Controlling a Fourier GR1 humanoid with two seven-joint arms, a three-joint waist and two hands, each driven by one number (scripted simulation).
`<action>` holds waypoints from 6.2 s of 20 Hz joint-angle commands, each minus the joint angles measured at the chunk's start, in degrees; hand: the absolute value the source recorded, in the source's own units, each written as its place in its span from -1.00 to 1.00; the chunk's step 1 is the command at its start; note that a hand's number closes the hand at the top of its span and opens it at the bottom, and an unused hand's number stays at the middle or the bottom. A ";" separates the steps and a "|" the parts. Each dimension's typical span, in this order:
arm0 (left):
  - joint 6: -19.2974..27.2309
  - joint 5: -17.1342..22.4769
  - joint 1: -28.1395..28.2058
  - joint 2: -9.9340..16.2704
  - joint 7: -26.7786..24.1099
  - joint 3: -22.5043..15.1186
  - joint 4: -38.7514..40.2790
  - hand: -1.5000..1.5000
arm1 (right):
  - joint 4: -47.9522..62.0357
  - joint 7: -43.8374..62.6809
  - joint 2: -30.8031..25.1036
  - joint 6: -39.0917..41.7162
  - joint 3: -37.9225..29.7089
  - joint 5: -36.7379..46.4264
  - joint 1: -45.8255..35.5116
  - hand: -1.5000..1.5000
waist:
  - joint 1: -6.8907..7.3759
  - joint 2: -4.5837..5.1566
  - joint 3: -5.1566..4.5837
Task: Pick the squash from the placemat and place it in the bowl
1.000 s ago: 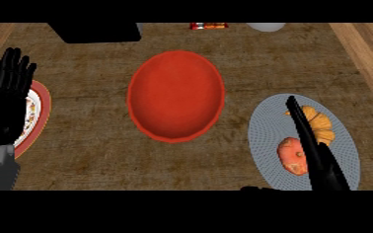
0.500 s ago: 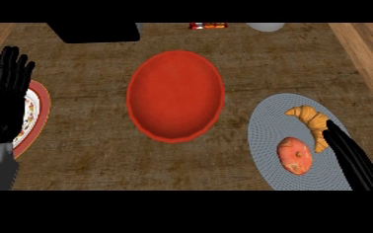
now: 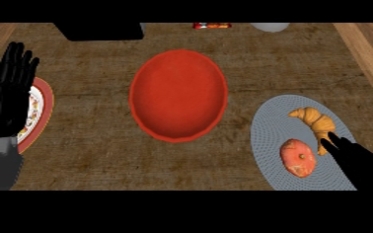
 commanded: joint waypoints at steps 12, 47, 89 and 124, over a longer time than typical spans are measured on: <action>-2.90 -2.46 1.72 -2.04 -0.19 1.16 -1.69 0.00 | -1.57 5.17 6.74 12.94 -4.50 -6.20 -0.89 -1.00 | 1.48 0.09 0.25; -9.03 -8.08 -1.19 -7.64 3.14 8.36 -1.04 0.00 | 22.52 -14.81 30.64 20.70 -4.76 16.53 -5.35 -1.00 | 1.56 0.12 0.25; -11.08 -10.44 -4.19 -9.02 5.94 11.60 -0.52 0.00 | 63.47 -46.97 13.85 11.43 -33.77 21.26 -26.79 1.00 | 1.35 0.03 0.21; -12.69 -10.55 -3.78 -9.39 4.61 12.01 -1.27 0.00 | 27.81 12.71 38.37 30.39 -12.94 -13.47 -64.37 1.00 | 2.77 0.12 0.17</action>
